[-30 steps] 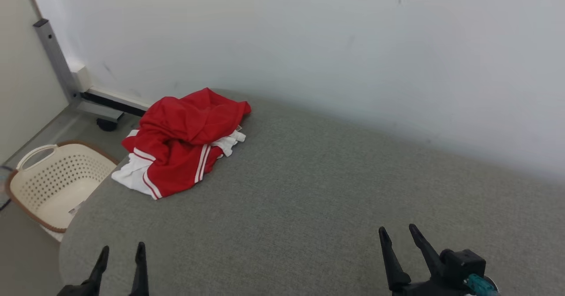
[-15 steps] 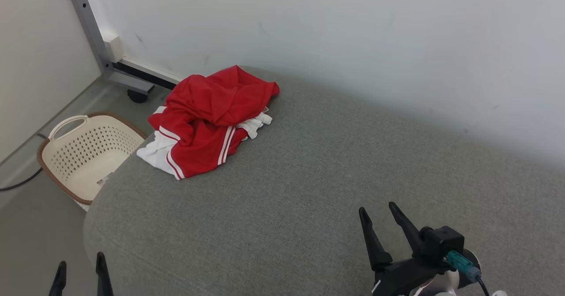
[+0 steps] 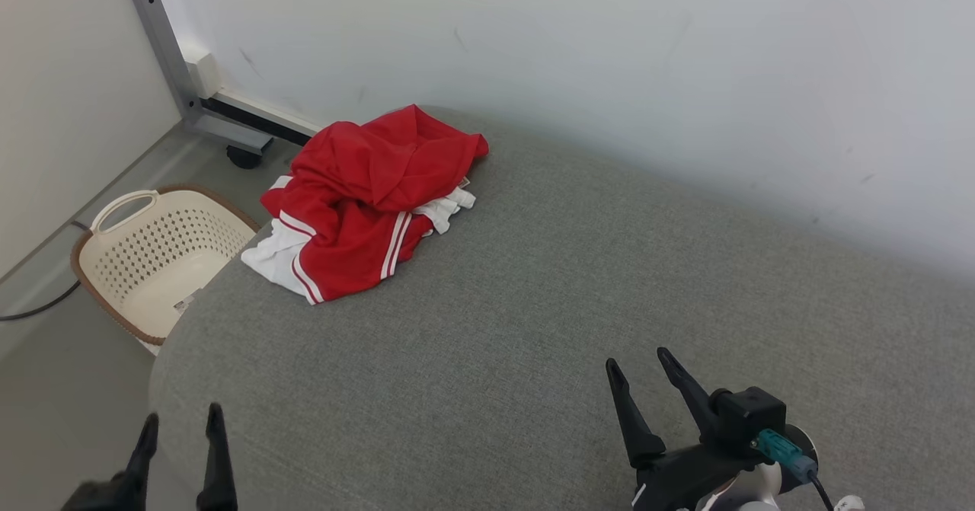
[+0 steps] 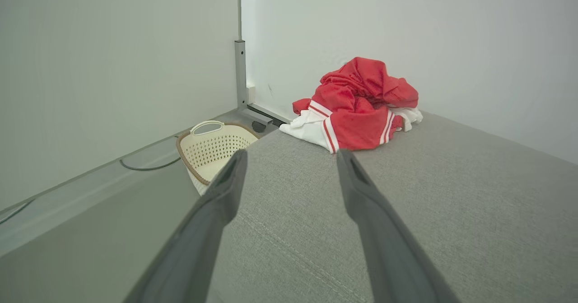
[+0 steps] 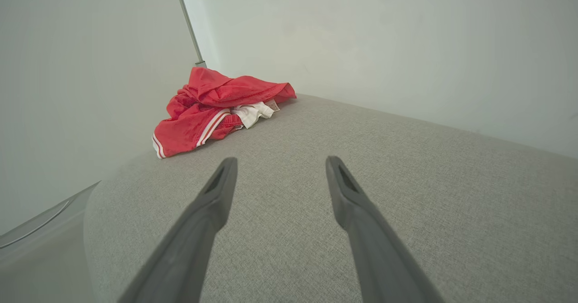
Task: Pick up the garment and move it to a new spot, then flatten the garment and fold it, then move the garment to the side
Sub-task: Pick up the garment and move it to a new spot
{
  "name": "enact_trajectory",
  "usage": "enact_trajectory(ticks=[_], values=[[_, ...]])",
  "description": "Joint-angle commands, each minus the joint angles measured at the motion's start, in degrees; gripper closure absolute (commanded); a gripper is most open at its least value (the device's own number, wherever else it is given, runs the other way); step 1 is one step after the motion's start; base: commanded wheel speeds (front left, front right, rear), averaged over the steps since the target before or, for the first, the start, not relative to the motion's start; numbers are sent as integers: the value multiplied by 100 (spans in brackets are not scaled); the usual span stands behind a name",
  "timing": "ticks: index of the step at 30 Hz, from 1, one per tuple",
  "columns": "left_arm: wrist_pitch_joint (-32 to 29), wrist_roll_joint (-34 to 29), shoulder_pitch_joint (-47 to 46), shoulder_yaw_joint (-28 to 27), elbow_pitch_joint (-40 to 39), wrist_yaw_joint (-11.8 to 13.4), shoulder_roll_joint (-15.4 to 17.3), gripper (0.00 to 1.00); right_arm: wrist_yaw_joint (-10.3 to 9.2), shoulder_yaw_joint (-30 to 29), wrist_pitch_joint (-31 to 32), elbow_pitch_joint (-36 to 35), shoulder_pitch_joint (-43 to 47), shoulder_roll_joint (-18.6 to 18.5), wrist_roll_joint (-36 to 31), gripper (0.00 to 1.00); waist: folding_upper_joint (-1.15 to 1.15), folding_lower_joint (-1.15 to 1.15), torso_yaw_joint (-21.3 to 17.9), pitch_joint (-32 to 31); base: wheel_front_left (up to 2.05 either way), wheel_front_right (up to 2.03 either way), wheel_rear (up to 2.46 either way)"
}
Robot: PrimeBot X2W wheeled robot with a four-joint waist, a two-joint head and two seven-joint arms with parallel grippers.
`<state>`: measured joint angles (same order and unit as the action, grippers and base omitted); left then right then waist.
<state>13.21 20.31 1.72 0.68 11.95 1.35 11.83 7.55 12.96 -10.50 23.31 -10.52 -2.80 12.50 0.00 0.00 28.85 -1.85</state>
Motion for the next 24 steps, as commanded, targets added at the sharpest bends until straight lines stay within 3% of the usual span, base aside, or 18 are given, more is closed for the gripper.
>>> enact_trajectory(ticks=[1, 5, 12, 24], values=[[-66, -27, -381, 88, 138, -91, 77, 0, -12, 6, 37, -45, -30, -16, -75, 0, 0, 0, 33, 50, 0, 0, 0], [-177, -14, -1229, 235, 690, -269, 95, 0, -12, -13, 196, -198, 116, -16, -180, 0, 0, 0, 97, 166, 0, 0, 0], [-1109, -26, -3195, 861, 2225, -734, 122, 0, -12, -136, 735, -1188, 282, -17, -660, 0, 0, 0, 75, 927, 0, 0, 0], [-1814, 800, -5381, 598, 3994, -870, 256, 0, -12, 215, 2019, -3248, 214, -406, -1167, 0, 0, 0, -711, 2557, 0, 0, 0]])
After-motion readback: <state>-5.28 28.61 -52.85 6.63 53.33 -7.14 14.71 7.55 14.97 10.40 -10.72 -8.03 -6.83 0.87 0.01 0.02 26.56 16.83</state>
